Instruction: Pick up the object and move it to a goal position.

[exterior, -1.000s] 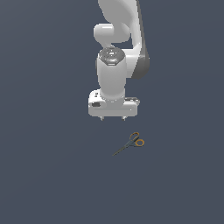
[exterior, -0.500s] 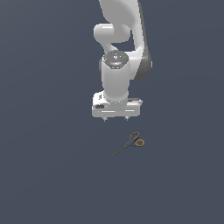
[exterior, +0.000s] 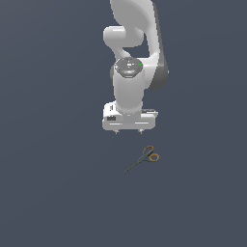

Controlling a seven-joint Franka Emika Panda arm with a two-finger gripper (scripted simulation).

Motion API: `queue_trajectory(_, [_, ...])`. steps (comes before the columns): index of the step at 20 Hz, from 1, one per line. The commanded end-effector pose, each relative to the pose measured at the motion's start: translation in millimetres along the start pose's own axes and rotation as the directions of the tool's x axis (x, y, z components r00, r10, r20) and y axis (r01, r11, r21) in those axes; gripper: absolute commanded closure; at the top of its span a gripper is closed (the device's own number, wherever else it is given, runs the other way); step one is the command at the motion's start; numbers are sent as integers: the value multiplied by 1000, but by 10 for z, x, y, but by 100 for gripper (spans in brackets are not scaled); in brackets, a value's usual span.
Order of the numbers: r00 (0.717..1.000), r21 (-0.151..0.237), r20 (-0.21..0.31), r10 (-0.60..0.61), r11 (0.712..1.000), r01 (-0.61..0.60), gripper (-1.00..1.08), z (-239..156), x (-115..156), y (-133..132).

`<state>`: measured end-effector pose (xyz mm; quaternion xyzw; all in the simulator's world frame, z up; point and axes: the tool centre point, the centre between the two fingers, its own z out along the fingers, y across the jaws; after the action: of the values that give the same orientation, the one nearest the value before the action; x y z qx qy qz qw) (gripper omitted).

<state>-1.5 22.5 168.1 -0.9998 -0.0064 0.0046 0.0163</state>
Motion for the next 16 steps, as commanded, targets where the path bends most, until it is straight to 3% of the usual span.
queue_trajectory(1, [1000, 0, 0, 21, 1000, -21, -92, 19, 11, -10])
queue_trajectory(9, [990, 2, 1, 144, 990, -144, -92, 123, 77, -61])
queue_trajectory(16, [952, 2, 2, 306, 952, -306, -92, 269, 163, -131])
